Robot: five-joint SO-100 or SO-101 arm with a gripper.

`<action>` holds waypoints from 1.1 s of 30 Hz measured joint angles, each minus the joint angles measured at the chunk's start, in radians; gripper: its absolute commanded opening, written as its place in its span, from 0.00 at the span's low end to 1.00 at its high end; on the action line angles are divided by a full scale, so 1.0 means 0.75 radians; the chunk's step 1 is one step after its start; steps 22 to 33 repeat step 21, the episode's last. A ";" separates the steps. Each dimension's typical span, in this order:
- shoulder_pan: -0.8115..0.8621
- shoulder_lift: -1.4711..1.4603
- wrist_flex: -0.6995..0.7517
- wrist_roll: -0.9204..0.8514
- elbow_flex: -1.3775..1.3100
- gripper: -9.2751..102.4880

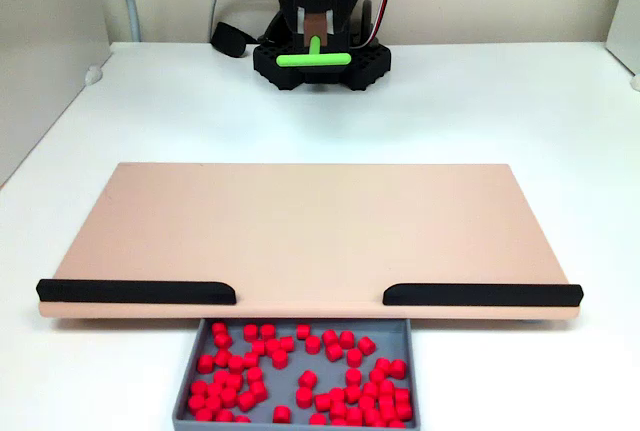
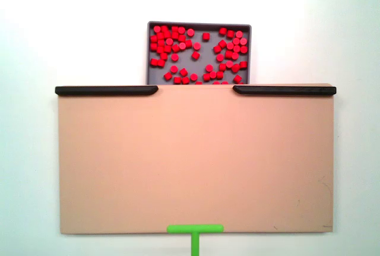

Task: Push granules from bottom to the grey container

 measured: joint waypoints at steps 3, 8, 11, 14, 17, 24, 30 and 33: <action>-0.002 -0.006 0.000 -0.016 0.000 0.08; -0.002 -0.049 0.000 -0.035 0.000 0.08; -0.012 -0.051 0.000 -0.041 0.000 0.08; -0.012 -0.051 0.000 -0.041 0.000 0.08; -0.012 -0.053 0.000 -0.041 0.000 0.08; -0.012 -0.061 0.000 -0.041 0.000 0.08; -0.012 -0.061 0.000 -0.041 0.000 0.08; -0.012 -0.061 0.000 -0.041 0.000 0.08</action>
